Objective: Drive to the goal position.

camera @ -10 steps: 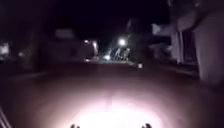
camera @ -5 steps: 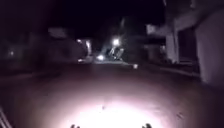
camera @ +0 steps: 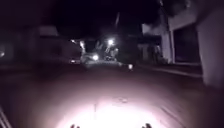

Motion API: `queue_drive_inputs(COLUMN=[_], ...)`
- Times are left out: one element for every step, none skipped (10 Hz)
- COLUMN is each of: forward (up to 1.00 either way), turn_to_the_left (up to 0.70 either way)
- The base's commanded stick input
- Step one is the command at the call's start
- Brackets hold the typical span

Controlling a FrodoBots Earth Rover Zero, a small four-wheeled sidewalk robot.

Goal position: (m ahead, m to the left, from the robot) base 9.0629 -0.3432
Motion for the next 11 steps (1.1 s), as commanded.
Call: queue_drive_inputs(forward=[0.70,0.70,0.70,0.70,0.70,0.70,0.70,0.70,0.70,0.70,0.70], turn_to_the_left=[0.00,0.00,0.00,0.00,0.00,0.00,0.00,0.00,0.00,0.00,0.00])
